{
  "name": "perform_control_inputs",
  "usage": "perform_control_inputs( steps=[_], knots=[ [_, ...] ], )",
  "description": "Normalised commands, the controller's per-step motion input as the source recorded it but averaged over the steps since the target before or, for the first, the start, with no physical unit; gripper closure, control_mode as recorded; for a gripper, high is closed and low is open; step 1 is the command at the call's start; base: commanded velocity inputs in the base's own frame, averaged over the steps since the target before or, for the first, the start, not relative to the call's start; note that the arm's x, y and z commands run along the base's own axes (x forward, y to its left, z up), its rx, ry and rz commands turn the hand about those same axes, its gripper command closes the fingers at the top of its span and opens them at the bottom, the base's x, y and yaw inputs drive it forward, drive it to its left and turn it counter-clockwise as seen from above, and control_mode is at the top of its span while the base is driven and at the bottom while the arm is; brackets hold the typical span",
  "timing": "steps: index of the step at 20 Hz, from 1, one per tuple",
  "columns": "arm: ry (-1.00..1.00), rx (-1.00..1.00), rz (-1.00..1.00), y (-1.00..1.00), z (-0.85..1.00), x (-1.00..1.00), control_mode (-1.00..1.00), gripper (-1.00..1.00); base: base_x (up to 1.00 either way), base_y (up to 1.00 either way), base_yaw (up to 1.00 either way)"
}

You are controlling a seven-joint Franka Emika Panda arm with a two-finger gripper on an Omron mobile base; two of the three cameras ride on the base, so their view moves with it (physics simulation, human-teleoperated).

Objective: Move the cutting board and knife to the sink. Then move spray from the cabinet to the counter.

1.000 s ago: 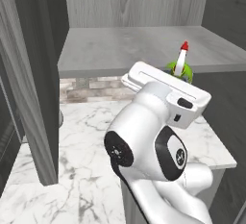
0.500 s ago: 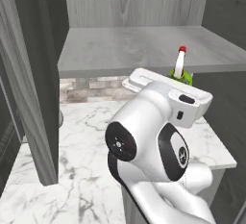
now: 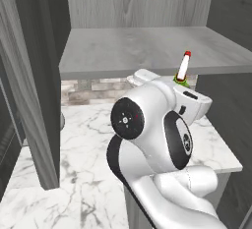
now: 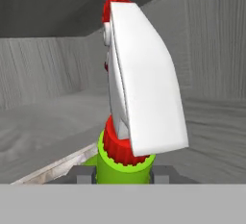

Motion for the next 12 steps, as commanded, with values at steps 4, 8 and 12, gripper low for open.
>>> perform_control_inputs(
  steps=[4, 8, 12],
  knots=[
    [0.13, 0.1, 0.0, 0.07, -0.22, 0.14, -1.0, 1.0, 0.0, 0.0, 0.0],
    [0.11, 0.07, 0.0, 0.15, -0.29, 0.1, -1.0, 1.0, 0.0, 0.0, 0.0],
    [0.07, 0.08, -0.05, 0.2, -0.32, 0.14, -1.0, 1.0, 0.0, 0.0, 0.0]
  ],
)
